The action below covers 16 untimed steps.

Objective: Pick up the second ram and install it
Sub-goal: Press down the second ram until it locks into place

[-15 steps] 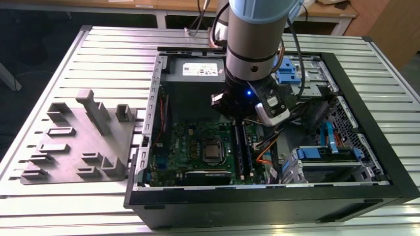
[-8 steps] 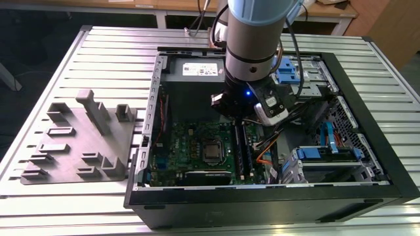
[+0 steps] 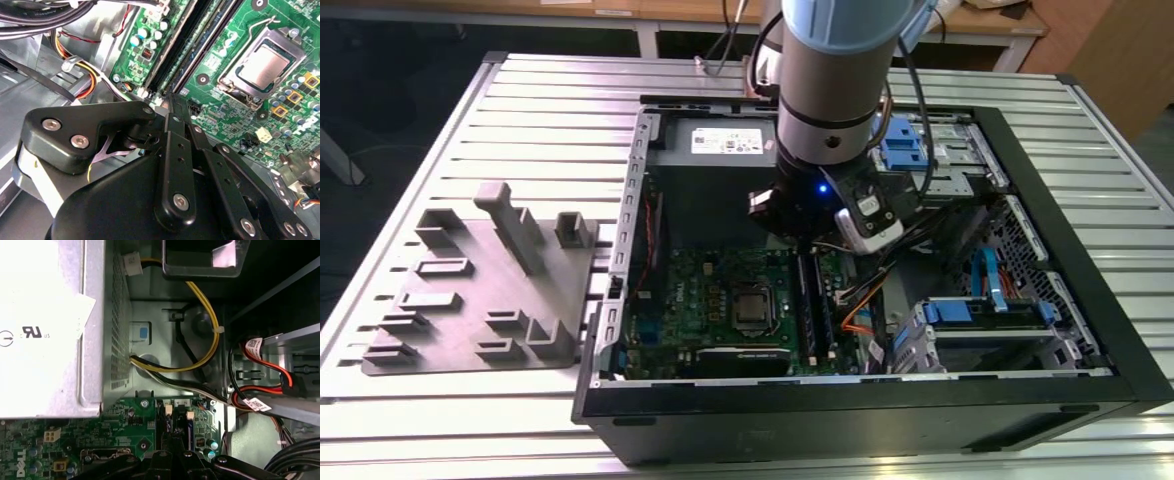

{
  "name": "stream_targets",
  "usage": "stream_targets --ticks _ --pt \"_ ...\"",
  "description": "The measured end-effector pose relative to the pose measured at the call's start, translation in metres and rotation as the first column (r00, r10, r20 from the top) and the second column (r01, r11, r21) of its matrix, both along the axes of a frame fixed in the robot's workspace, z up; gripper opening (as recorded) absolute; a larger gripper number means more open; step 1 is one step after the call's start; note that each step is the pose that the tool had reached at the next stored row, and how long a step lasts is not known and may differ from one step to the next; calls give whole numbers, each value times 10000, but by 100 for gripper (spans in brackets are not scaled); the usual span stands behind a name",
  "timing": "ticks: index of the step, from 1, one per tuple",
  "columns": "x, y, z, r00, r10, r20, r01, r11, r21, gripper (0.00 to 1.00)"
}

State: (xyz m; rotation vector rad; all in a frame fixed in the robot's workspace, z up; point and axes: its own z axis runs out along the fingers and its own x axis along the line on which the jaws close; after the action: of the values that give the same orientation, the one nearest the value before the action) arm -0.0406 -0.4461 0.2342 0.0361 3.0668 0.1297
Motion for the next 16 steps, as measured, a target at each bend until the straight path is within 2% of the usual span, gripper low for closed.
stream_targets --ticks 16 --pt "0 36 -81 10000 0 -2 0 10000 -6 7"
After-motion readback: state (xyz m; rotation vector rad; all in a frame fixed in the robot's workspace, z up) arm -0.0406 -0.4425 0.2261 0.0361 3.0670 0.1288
